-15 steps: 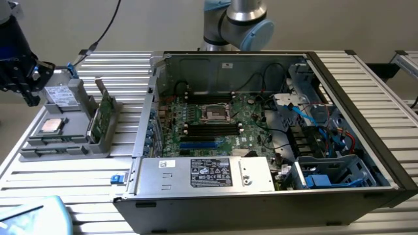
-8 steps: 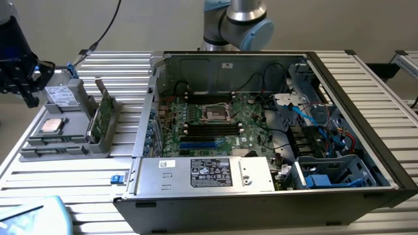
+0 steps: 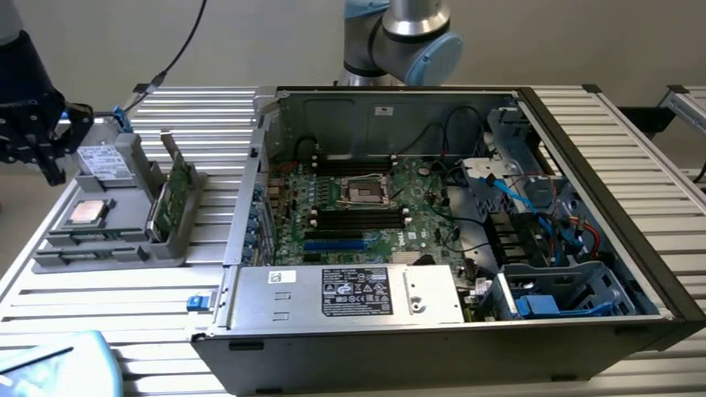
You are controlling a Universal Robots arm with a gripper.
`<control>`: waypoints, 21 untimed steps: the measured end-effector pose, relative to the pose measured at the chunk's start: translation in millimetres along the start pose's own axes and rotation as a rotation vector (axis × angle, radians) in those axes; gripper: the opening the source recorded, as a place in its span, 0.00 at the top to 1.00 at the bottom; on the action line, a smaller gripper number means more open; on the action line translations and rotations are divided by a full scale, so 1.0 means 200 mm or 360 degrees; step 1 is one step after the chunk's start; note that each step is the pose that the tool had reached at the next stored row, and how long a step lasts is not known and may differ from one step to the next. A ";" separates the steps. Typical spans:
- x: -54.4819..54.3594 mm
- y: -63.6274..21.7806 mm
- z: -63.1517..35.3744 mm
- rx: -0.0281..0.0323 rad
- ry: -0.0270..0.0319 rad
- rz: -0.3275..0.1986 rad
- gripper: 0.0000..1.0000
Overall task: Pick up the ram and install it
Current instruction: 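Pick up the ram and move it above insertion slot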
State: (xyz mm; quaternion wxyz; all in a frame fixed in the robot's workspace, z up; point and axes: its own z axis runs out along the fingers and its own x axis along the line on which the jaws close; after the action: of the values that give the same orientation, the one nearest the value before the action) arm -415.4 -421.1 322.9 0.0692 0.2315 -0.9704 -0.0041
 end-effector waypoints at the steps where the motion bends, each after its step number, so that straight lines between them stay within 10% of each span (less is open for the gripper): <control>1: 0.00 0.000 0.003 0.00041 0.00007 -0.0029 0.89; 21: -0.01 -0.003 0.069 0.00857 0.00113 -0.0602 0.89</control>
State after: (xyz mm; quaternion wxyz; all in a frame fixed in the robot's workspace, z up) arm -415.4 -421.0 309.0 0.0644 0.4116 -0.9091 0.0097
